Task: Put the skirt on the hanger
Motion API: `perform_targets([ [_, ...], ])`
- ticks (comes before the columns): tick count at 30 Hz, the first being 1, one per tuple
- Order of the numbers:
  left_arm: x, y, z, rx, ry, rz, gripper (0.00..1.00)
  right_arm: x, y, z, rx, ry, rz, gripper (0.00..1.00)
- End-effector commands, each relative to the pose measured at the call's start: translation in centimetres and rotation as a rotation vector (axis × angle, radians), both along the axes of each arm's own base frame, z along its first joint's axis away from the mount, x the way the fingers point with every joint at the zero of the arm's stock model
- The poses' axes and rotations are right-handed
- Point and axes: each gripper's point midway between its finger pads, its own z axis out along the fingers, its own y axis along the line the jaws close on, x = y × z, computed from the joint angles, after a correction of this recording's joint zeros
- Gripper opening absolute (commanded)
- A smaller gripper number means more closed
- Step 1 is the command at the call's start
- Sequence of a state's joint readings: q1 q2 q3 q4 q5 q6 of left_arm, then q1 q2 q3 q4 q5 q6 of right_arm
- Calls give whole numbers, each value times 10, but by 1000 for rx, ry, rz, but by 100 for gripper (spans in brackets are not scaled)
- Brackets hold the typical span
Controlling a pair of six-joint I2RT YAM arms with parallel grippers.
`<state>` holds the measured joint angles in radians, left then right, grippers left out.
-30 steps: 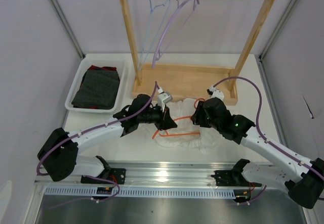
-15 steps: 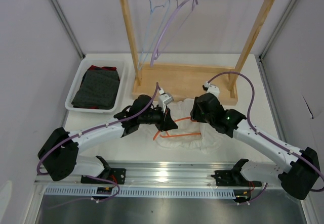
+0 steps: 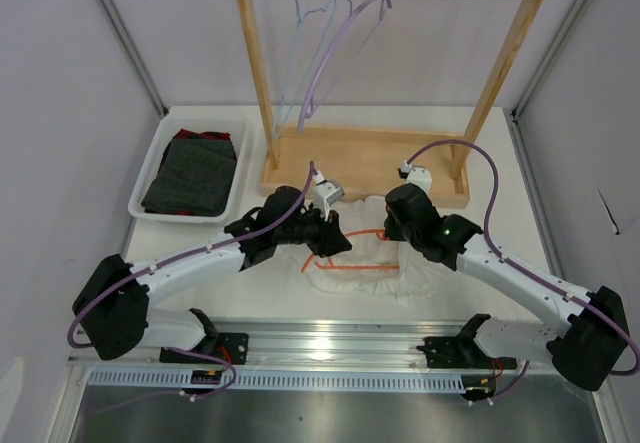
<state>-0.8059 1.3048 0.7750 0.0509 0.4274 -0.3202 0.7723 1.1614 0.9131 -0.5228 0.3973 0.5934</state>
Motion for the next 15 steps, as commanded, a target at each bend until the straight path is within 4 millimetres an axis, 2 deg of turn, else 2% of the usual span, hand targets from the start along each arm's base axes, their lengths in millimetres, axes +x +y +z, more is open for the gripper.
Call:
perform_targets([
  [1, 22, 10, 31, 0, -92, 137, 35, 11, 4, 19, 51, -65, -25, 0],
  [2, 21, 16, 26, 27, -79, 155, 42, 10, 5, 19, 57, -65, -18, 0],
  [4, 22, 22, 33, 19, -96, 178, 52, 10, 6, 18, 61, -67, -14, 0],
  [5, 23, 25, 34, 28, -101, 196, 60, 9, 5, 18, 64, -69, -15, 0],
  [8, 25, 36, 38, 29, -112, 246, 69, 7, 4, 18, 67, -71, -10, 0],
  [13, 25, 55, 42, 25, -127, 321, 71, 5, 5, 19, 77, -80, 9, 0],
  [15, 25, 60, 39, 36, -120, 343, 65, 4, 3, 16, 77, -80, 9, 0],
])
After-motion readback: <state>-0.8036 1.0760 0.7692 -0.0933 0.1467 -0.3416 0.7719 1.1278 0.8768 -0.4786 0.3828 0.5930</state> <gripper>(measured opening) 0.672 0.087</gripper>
